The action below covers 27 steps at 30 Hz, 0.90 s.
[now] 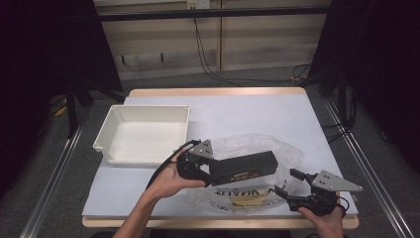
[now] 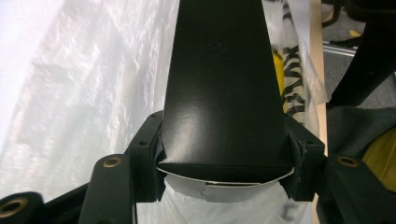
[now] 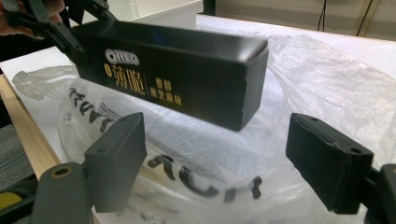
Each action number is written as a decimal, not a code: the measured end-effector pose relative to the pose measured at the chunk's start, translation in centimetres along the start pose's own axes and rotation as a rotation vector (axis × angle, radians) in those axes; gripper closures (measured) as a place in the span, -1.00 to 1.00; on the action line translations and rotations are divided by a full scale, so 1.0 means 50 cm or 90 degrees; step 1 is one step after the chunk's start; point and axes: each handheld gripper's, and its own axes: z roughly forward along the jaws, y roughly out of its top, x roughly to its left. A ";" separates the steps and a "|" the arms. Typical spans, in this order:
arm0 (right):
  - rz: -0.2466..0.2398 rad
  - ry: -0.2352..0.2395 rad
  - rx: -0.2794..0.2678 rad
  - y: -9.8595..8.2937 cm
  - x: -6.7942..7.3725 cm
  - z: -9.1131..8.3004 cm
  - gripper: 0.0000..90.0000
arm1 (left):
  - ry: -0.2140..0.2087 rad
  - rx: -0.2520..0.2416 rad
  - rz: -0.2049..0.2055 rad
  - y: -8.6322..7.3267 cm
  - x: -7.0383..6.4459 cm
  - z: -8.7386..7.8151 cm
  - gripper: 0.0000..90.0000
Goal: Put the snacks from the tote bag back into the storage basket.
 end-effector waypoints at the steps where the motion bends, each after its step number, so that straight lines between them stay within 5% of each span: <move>1: 0.000 0.000 0.000 0.000 0.000 0.000 -0.56 | 0.003 0.000 0.002 0.001 0.000 -0.004 -0.04; 8: 0.001 -0.002 -0.003 0.000 -0.001 0.001 -0.57 | 0.004 -0.029 0.008 0.008 -0.001 -0.040 -0.04; 15: 0.000 0.001 -0.002 0.000 -0.002 0.002 -0.57 | 0.020 -0.027 0.027 0.012 0.014 -0.081 -0.04; 27: 0.005 -0.006 0.000 0.000 -0.003 0.003 -0.57 | 0.033 -0.052 -0.002 -0.007 0.041 -0.141 -0.04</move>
